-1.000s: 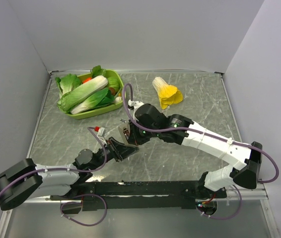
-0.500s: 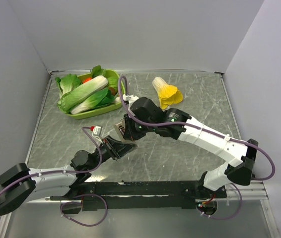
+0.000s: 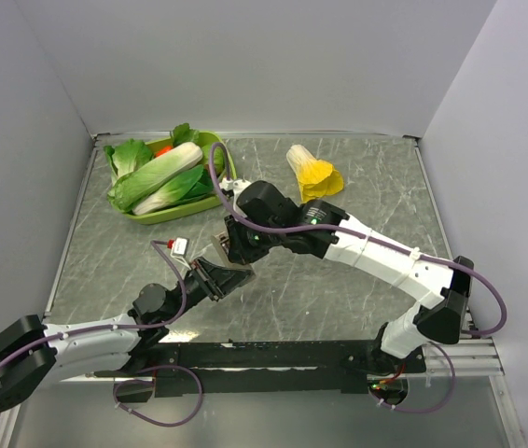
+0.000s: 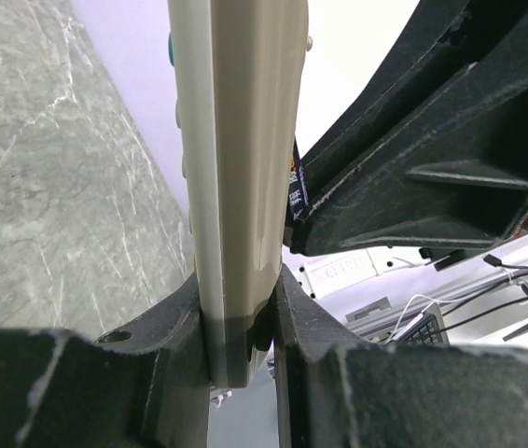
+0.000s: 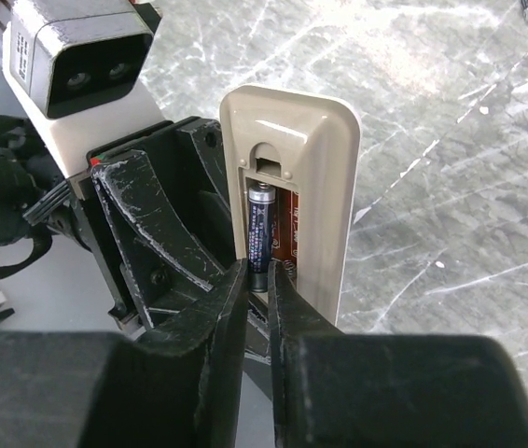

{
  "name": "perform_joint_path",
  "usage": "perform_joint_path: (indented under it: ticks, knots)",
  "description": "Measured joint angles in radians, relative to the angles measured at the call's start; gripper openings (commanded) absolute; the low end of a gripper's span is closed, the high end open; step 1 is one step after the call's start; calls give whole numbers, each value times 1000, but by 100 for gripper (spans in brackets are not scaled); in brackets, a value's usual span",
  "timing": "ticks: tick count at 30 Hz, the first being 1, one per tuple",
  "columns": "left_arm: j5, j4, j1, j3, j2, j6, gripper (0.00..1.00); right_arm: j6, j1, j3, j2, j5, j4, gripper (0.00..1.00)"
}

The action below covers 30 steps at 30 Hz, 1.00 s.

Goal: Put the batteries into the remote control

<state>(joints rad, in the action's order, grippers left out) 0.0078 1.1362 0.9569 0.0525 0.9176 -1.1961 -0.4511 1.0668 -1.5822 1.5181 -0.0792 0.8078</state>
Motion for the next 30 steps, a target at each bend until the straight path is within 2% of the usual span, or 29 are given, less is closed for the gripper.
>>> perform_joint_path:
  ticks: [11, 21, 30]
  knots:
    - [-6, -5, 4, 0, -2, -26, 1, 8, 1, -35, 24, -9, 28, 35]
    - [-5, 3, 7, 0, 3, -62, 1, 18, 2, -35, 24, -6, 26, 36]
    - [-6, 9, 7, 0, 16, -111, 1, 50, 6, -35, 21, 5, 22, 48]
